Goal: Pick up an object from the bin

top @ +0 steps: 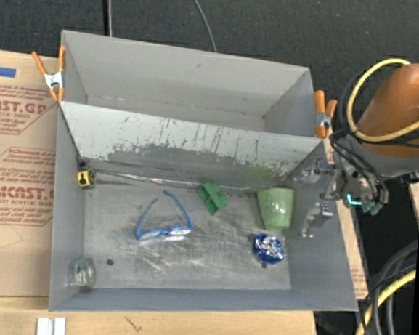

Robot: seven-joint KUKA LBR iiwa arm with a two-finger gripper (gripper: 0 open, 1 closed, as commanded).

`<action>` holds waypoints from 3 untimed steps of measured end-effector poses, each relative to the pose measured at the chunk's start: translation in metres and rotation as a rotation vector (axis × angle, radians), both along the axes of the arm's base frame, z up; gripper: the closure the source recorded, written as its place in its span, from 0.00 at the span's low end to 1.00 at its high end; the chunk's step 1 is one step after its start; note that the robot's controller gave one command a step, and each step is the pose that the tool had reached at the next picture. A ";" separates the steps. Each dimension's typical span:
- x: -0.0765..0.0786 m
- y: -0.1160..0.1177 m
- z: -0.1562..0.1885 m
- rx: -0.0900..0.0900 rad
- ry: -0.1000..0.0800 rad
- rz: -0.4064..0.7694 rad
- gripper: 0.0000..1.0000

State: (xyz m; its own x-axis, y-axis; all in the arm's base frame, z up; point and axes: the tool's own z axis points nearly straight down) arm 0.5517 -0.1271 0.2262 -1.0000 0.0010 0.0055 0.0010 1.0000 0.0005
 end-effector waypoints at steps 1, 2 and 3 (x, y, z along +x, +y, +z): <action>0.008 0.047 -0.137 0.002 0.001 -0.062 0.00; 0.006 0.025 -0.144 0.005 -0.007 -0.048 0.00; 0.008 0.020 -0.148 0.014 -0.006 -0.095 0.00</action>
Offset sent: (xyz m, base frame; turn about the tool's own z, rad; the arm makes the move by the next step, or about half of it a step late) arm 0.0097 0.0441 -0.1318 0.0648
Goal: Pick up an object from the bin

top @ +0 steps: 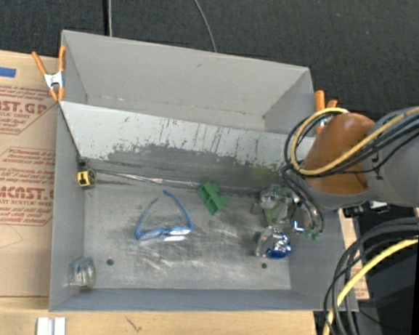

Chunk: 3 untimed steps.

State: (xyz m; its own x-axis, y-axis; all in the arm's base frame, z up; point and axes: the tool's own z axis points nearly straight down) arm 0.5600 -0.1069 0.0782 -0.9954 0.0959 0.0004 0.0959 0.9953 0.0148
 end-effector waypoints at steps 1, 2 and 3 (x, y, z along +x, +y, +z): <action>-0.003 -0.004 0.000 0.001 0.004 0.034 0.00; -0.006 -0.005 -0.001 0.005 0.007 -0.019 0.00; -0.018 -0.012 -0.004 0.007 -0.011 0.053 0.00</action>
Offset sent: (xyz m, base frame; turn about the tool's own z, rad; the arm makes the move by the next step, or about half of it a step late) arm -0.0185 -0.0449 0.0132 -0.0724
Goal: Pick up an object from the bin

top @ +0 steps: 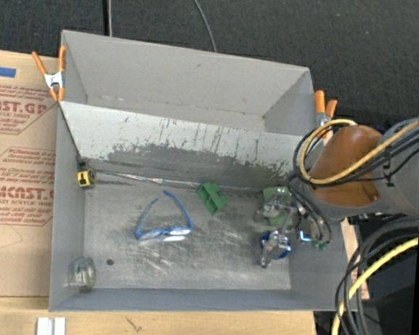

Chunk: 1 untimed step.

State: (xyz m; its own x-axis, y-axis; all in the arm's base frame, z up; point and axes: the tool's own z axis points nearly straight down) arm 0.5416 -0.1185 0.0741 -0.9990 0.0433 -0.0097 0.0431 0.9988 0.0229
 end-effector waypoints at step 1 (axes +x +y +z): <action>-0.003 -0.009 0.000 -0.010 0.011 -0.015 1.00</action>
Offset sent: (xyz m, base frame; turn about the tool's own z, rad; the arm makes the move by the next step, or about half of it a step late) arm 0.0000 0.0000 0.0000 0.0000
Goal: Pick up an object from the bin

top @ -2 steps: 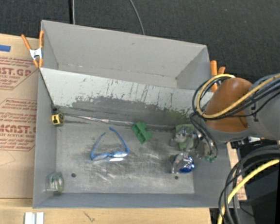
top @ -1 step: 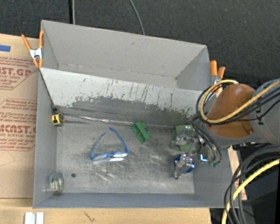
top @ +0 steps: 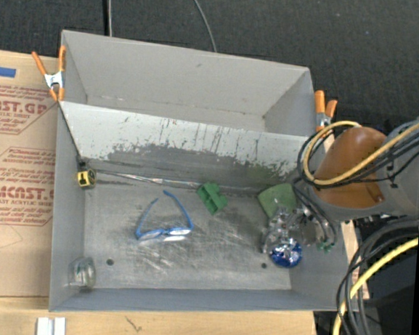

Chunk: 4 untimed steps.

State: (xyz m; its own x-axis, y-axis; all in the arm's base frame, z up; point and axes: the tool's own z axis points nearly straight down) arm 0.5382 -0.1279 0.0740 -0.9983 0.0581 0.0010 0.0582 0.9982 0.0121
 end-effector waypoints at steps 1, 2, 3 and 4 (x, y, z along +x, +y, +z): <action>-0.003 -0.004 -0.003 -0.006 0.004 -0.001 0.00; 0.002 -0.025 0.014 -0.011 0.001 0.007 0.00; 0.004 -0.026 0.016 -0.014 -0.004 0.007 1.00; 0.002 -0.025 0.013 -0.011 0.003 0.007 0.00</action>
Offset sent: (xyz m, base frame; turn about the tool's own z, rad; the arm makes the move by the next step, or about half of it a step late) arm 0.0000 0.0000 0.0000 0.0000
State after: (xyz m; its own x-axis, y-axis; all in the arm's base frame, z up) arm 0.5401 -0.1526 0.0868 -0.9987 0.0510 0.0031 0.0510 0.9987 0.0011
